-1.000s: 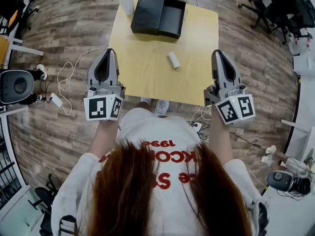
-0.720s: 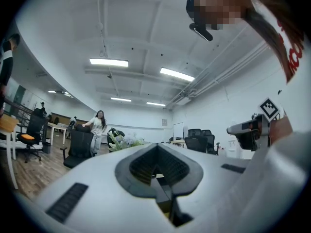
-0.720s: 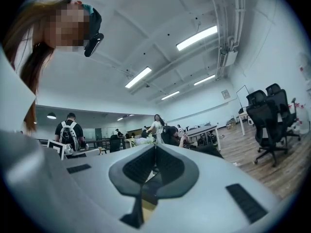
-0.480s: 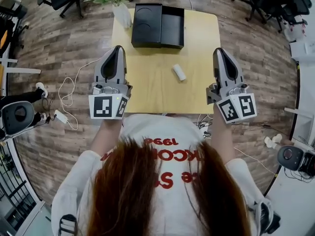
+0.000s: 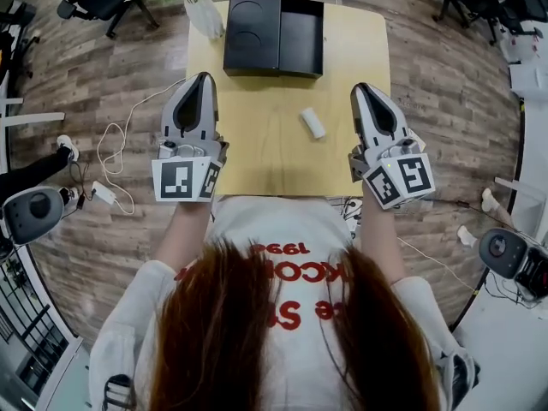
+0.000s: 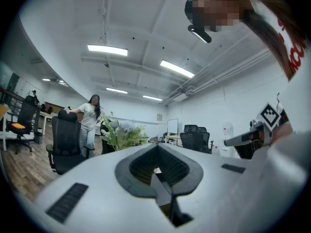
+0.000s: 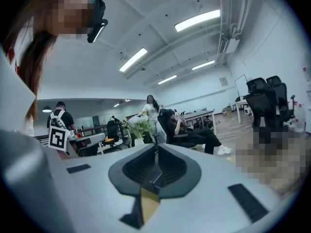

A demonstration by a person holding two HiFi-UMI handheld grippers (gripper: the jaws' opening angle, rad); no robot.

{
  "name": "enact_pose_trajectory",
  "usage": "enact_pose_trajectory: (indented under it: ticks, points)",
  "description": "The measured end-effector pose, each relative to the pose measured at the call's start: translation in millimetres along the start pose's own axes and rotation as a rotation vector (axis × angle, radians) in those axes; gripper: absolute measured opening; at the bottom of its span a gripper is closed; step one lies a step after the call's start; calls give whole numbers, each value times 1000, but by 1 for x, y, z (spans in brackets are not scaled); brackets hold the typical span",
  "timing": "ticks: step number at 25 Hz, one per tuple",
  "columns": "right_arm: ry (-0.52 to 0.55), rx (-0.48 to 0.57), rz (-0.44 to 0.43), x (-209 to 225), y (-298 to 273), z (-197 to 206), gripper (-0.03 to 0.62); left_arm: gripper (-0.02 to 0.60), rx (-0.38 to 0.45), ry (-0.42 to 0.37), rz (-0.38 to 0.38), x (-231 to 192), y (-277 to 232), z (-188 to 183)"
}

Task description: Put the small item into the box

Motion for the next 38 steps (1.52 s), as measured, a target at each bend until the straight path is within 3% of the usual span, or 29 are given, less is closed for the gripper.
enact_pose_trajectory:
  ticks: [3,6,12,17,20,24,25,26,29,38]
  points:
    - [-20,-140,-21,10,-12,42,17,6,-30,11,-22,5,-1,14]
    - [-57,-309,-51,14,-26,99,97,6,-60,16,-34,8,0,27]
    - [-65,-579,-58,18,-39,195,156,8,-116,26,-56,12,8,48]
    - [16,-763,-96,6,-41,249,241,7,-155,25,-72,12,20,64]
    - [70,-818,-108,1,-40,264,261,6,-164,23,-82,12,27,68]
    - [104,-825,-88,3,-39,265,257,8,-175,23,-100,11,30,70]
    - [109,-812,-83,4,-40,263,227,6,-175,23,-103,9,30,70]
    - [112,-793,-79,4,-41,260,144,6,-174,23,-105,8,31,70]
    - [109,-728,-80,5,-44,244,143,7,-166,21,-110,6,30,67]
    - [61,-381,-60,8,-47,151,141,8,-99,2,-98,8,21,41]
Point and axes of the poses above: the fingertips, and each gripper's own axes: y backward along the fingers, x to its right, z out of its underside, the point moved 2 cm from there along y, backward along the fingers, and after that the axes turned 6 degrees about -z, right-handed, at the moved point
